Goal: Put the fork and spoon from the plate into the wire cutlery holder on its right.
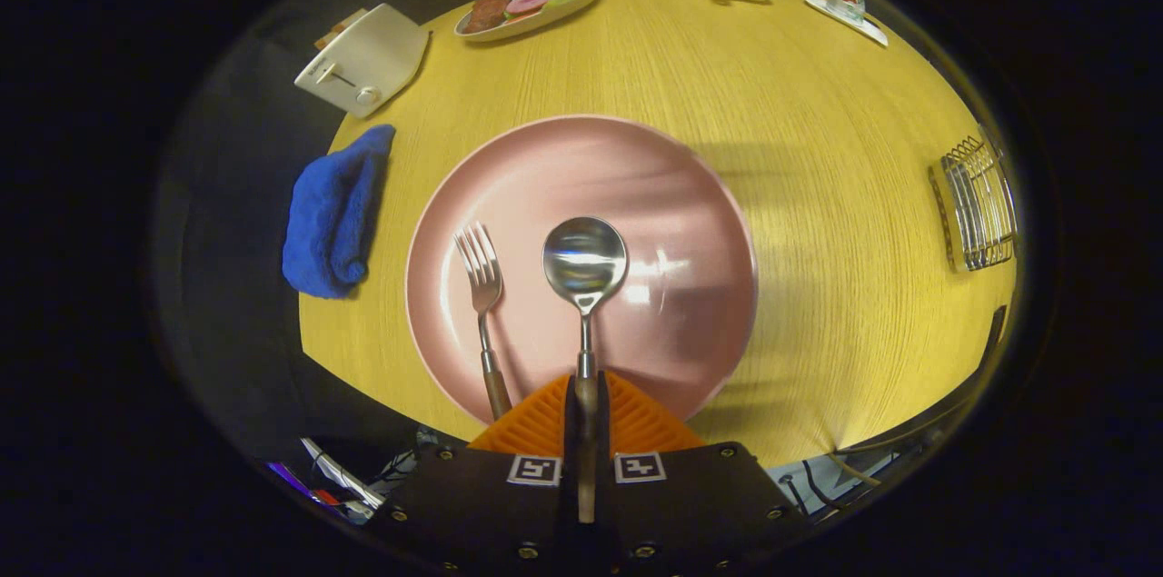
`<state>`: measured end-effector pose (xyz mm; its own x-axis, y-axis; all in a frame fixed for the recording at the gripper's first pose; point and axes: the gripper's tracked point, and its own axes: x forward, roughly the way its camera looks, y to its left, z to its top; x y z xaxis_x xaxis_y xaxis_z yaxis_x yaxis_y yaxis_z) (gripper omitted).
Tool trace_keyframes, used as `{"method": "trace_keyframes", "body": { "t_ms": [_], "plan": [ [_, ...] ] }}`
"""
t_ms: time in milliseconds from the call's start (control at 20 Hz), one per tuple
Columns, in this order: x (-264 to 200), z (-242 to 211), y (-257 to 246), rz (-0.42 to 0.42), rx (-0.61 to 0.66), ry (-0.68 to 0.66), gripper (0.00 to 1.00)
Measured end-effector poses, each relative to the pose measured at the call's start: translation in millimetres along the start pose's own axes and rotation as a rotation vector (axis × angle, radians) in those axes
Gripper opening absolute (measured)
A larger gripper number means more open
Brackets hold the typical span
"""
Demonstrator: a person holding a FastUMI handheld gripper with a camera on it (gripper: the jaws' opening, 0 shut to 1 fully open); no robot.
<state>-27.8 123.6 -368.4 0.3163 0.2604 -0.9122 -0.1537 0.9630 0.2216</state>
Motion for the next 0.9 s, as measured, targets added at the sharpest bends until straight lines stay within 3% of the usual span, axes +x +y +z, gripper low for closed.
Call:
{"method": "trace_keyframes", "body": {
  "t_ms": [350, 900],
  "plan": [
    [-20.2, 10.8, 0.5, 0.047, 0.052, -0.061, 0.07],
    [-84.8, 50.7, 0.0, 0.174, 0.237, -0.246, 0.07]
  ]
}}
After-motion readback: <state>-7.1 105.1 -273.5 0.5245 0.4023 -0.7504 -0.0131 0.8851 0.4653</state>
